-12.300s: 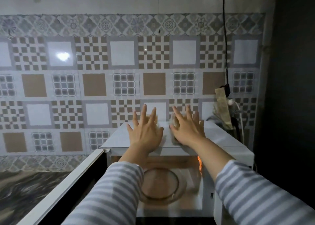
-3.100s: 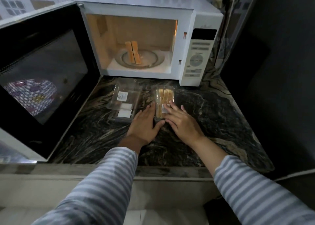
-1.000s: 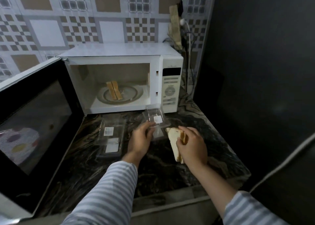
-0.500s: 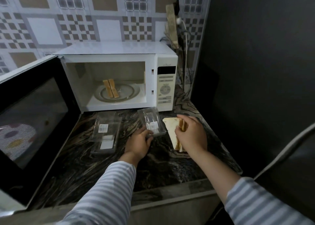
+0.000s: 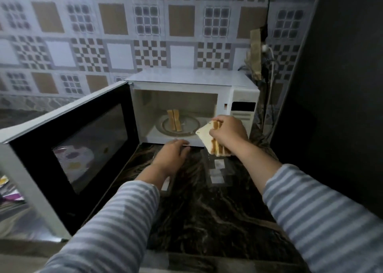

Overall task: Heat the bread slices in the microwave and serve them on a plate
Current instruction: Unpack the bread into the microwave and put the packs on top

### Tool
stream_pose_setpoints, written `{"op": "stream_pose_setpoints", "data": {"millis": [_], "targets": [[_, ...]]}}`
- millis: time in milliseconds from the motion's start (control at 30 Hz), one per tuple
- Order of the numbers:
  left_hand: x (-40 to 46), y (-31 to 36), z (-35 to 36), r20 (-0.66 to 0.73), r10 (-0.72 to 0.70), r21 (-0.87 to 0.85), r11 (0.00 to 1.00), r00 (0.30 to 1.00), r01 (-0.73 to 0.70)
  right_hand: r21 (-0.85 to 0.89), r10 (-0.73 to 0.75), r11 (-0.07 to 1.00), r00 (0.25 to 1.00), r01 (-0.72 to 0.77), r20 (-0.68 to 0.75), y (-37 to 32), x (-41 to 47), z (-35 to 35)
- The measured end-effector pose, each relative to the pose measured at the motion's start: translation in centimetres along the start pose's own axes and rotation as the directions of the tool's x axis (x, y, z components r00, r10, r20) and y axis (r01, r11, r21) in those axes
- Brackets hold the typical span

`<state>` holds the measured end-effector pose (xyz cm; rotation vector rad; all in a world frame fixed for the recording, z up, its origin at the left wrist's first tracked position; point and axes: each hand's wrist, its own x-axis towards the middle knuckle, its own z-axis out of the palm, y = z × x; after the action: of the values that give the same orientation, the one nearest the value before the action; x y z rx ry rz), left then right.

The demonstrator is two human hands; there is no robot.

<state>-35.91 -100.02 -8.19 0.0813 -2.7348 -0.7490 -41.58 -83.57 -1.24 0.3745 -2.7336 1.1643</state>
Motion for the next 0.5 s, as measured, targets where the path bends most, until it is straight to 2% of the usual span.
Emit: {"op": "stream_pose_setpoints", "data": {"millis": [133, 267, 500], "targets": [[2.0, -6.7, -2.3, -0.095, -0.053, 0.024, 0.998, 0.994, 0.055, 0.008, 0.002, 1.0, 1.0, -0.002, 0.002, -1.5, 3.4, 2.8], [3.2, -13.5, -0.5, -0.018, -0.068, 0.112, 0.991, 0.998, 0.069, 0.006, 0.033, 0.999, 0.999, -0.033, -0.005, -1.9, 7.1, 6.1], [4.4, -17.8, 3.9, 0.026, -0.001, 0.014, 1.0, 1.0, 0.0, -0.102, 0.083, 0.99, 0.992, -0.093, -0.099, -0.5, 13.8, 11.9]]}}
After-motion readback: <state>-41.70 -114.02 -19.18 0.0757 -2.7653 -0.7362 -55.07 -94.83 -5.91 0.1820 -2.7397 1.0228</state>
